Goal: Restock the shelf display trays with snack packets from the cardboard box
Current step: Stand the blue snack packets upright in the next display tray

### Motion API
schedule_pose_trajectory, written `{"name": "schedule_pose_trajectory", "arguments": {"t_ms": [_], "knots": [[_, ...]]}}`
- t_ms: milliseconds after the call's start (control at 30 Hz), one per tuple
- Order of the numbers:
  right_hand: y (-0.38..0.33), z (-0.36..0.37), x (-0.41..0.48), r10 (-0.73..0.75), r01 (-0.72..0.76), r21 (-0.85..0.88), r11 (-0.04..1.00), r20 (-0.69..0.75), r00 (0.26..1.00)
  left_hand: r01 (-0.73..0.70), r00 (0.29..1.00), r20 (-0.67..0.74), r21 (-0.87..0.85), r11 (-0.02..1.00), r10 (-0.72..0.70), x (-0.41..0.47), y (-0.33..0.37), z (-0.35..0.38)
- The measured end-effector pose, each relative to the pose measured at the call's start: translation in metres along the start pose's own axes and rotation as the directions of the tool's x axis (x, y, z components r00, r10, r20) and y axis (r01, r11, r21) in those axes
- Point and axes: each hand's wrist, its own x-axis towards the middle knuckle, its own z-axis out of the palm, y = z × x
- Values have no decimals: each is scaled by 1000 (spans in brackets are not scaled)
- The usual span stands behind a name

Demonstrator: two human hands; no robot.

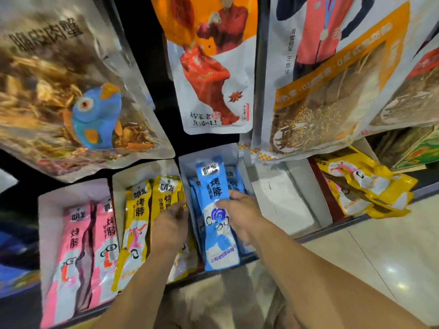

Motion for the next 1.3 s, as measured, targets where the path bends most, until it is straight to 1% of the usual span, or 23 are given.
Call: {"name": "schedule_pose_trajectory", "arguments": {"t_ms": [67, 167, 233, 333, 367, 433, 533, 600, 733, 767, 833, 900, 967, 1000, 1133, 1233, 1300], "knots": [[10, 9, 15, -6, 5, -29, 1000, -46, 999, -2, 1000, 2, -24, 1000, 2, 2, 1, 1], [22, 18, 29, -36, 28, -79, 996, -98, 995, 46, 999, 13, -113, 993, -44, 6, -4, 4], [23, 24, 30, -83, 63, -158, 985, -123, 989, 47, 999, 24, -116, 992, -44, 10, -9, 7], [21, 29, 30, -114, 67, -268, 961, -164, 980, 43, 999, 23, -116, 992, -40, 11, -11, 10], [22, 29, 32, -123, 68, -298, 952, -167, 978, 46, 999, 21, -112, 993, -44, 11, -12, 10], [19, 29, 30, -142, 68, -413, 908, -151, 978, 67, 998, 20, -104, 992, -65, 12, -12, 11], [11, 28, 26, -151, 70, -574, 816, -94, 984, 65, 997, 55, -71, 995, -61, 14, -8, 7], [4, 27, 24, -150, 72, -657, 751, -62, 987, 49, 993, 110, 12, 999, -50, 17, -2, -1], [-8, 29, 9, -169, 66, -814, 577, -41, 985, -17, 968, 247, 202, 979, -34, 23, 9, -39], [-12, 32, 2, -179, 66, -857, 511, -31, 983, -39, 960, 276, 259, 965, -35, 23, 12, -51], [-18, 40, -14, -217, 88, -935, 344, 12, 976, -107, 941, 338, 376, 920, -29, 17, 19, -79], [-26, 56, -33, -256, 138, -968, 209, 82, 963, -231, 925, 379, 511, 828, 24, 8, 25, -109], [-32, 79, -58, -277, 213, -967, 139, 169, 946, -309, 925, 370, 603, 735, 85, -6, 27, -146], [-34, 93, -72, -283, 255, -961, 105, 217, 934, -317, 930, 351, 622, 716, 106, -14, 27, -165], [-38, 156, -127, -284, 402, -914, -54, 400, 871, -258, 954, 283, 619, 742, 96, -44, -6, -235], [-33, 203, -161, -261, 515, -851, -104, 523, 812, -148, 986, 150, 599, 787, 71, -69, -52, -277], [-26, 231, -181, -235, 582, -799, -150, 600, 764, -59, 996, 93, 589, 806, 6, -88, -84, -298]]}}
